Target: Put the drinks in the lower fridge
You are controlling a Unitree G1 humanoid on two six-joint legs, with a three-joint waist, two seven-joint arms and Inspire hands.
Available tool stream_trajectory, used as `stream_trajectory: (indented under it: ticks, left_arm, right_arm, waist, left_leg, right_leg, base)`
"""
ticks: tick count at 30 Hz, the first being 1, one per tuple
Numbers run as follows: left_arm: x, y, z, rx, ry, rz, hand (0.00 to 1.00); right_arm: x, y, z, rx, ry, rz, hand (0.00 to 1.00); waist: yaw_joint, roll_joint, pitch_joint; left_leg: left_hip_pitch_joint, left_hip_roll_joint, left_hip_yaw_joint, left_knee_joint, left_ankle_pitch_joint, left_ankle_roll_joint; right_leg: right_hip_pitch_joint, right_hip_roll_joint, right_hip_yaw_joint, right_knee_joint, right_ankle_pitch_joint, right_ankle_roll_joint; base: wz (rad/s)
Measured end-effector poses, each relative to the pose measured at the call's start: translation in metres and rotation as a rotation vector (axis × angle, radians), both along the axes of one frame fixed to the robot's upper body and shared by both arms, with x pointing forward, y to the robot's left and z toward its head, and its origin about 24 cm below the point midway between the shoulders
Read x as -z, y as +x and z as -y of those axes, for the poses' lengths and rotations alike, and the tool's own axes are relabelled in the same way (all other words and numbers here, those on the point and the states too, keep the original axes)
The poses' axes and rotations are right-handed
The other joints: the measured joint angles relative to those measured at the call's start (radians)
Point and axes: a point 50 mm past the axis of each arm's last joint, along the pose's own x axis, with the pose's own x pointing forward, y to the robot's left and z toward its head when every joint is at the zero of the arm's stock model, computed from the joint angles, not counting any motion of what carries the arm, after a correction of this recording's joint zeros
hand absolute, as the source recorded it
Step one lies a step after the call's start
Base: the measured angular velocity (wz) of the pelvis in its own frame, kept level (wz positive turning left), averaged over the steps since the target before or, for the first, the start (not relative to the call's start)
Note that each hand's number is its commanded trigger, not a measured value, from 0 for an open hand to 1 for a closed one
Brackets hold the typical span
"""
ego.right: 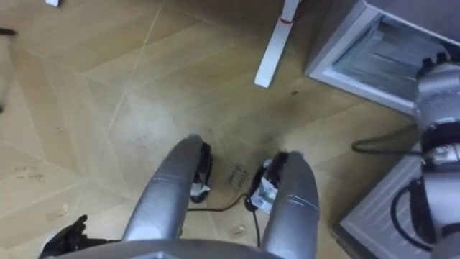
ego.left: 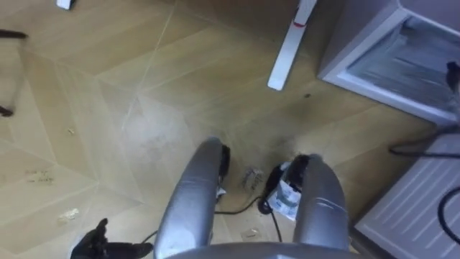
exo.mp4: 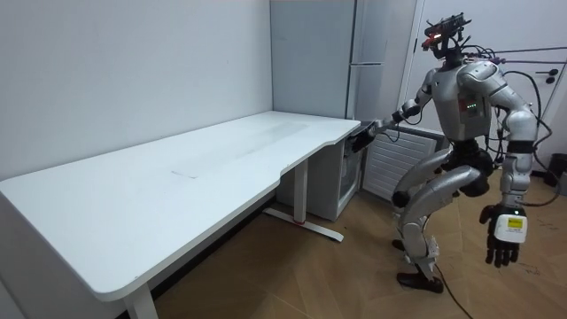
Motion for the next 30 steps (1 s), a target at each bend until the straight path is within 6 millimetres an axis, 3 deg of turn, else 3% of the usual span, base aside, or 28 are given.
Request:
stream_trajectory:
  ticks: [6, 9, 12, 14, 15, 16, 17, 20, 23, 26, 30]
  left_arm:
    - [0.0, 0.006, -0.006, -0.018, -0.01, -0.002, 0.0]
    - [0.0, 0.01, -0.008, -0.031, -0.013, 0.009, 0.0]
    - [-0.002, 0.014, -0.012, -0.027, 0.011, 0.017, 0.0]
    - [-0.002, 0.013, -0.013, -0.035, 0.018, 0.016, 0.0]
    - [-0.001, 0.012, -0.012, -0.04, 0.014, 0.015, 0.0]
    - [0.001, 0.009, -0.007, -0.045, 0.013, 0.009, 0.0]
    - [0.004, 0.006, -0.001, -0.053, 0.004, 0.004, 0.0]
    - [0.009, 0.006, 0.012, -0.05, -0.023, 0.002, 0.0]
    - [0.013, 0.007, 0.024, -0.057, -0.049, 0.019, 0.0]
    - [0.015, 0.008, 0.034, -0.074, -0.073, 0.04, 0.0]
    - [0.017, 0.011, 0.042, -0.065, -0.083, 0.069, 0.0]
  right_arm:
    - [0.031, -0.029, 0.004, -0.207, -0.113, -0.135, 0.0]
    - [0.045, -0.045, 0.002, -0.307, -0.117, -0.166, 0.0]
    - [0.067, -0.065, -0.008, -0.4, -0.086, -0.207, 0.0]
    - [0.086, -0.086, -0.022, -0.514, -0.071, -0.238, 0.0]
    - [0.092, -0.093, -0.025, -0.532, -0.059, -0.246, 0.0]
    - [0.1, -0.105, -0.031, -0.556, -0.042, -0.253, 0.0]
    - [0.11, -0.119, -0.038, -0.578, -0.015, -0.27, 0.0]
    - [0.129, -0.15, -0.057, -0.609, 0.062, -0.284, 0.0]
    - [0.144, -0.181, -0.076, -0.588, 0.135, -0.32, 0.0]
    - [0.15, -0.187, -0.091, -0.571, 0.18, -0.31, 0.0]
    - [0.147, -0.182, -0.091, -0.551, 0.154, -0.285, 0.0]
  waist:
    - [-0.008, -0.002, 0.0022]
    - [-0.012, -0.011, 0.0026]
    - [-0.038, -0.013, -0.0009]
    - [-0.052, -0.025, -0.0176]
    - [-0.057, -0.023, -0.0204]
    - [-0.063, -0.017, -0.0296]
    - [-0.068, -0.012, -0.0448]
    - [-0.084, -0.002, -0.0554]
    - [-0.098, 0.007, -0.0541]
    - [-0.121, 0.016, -0.0515]
    - [-0.141, 0.027, -0.0489]
  left_leg:
    - [0.151, 0.001, 0.007, -0.124, 0.02, 0.003]
    - [0.237, 0.013, 0.023, -0.185, 0.025, 0.006]
    - [0.324, 0.031, 0.022, -0.262, 0.046, 0.005]
    - [0.412, 0.04, 0.018, -0.353, 0.071, 0.003]
    - [0.44, 0.042, 0.016, -0.374, 0.075, 0.003]
    - [0.495, 0.048, 0.016, -0.418, 0.08, 0.003]
    - [0.546, 0.055, 0.025, -0.458, 0.083, 0.004]
    - [0.666, 0.054, 0.049, -0.548, 0.095, 0.011]
    - [0.763, 0.054, 0.073, -0.618, 0.107, 0.014]
    - [0.829, 0.054, 0.098, -0.684, 0.129, 0.014]
    - [0.87, 0.054, 0.106, -0.717, 0.143, 0.015]
  right_leg:
    - [0.147, 0.015, -0.009, -0.121, 0.017, 0.021]
    - [0.227, 0.033, -0.003, -0.185, 0.028, 0.032]
    - [0.336, 0.06, -0.031, -0.297, 0.059, 0.041]
    - [0.43, 0.088, -0.044, -0.411, 0.098, 0.048]
    - [0.461, 0.098, -0.046, -0.441, 0.108, 0.052]
    - [0.524, 0.118, -0.048, -0.501, 0.126, 0.059]
    - [0.579, 0.134, -0.051, -0.554, 0.142, 0.065]
    - [0.686, 0.142, -0.044, -0.633, 0.168, 0.079]
    - [0.765, 0.154, -0.014, -0.695, 0.189, 0.089]
    - [0.814, 0.165, 0.01, -0.752, 0.216, 0.092]
    - [0.851, 0.174, 0.022, -0.796, 0.239, 0.094]
  base:
    - [-0.01]
    - [-0.13]
    - [0.05]
    - [0.0]
    - [0.0]
    - [-0.08]
    - [-0.13]
    - [-0.17]
    - [-0.23]
    - [-0.31]
    - [-0.08]
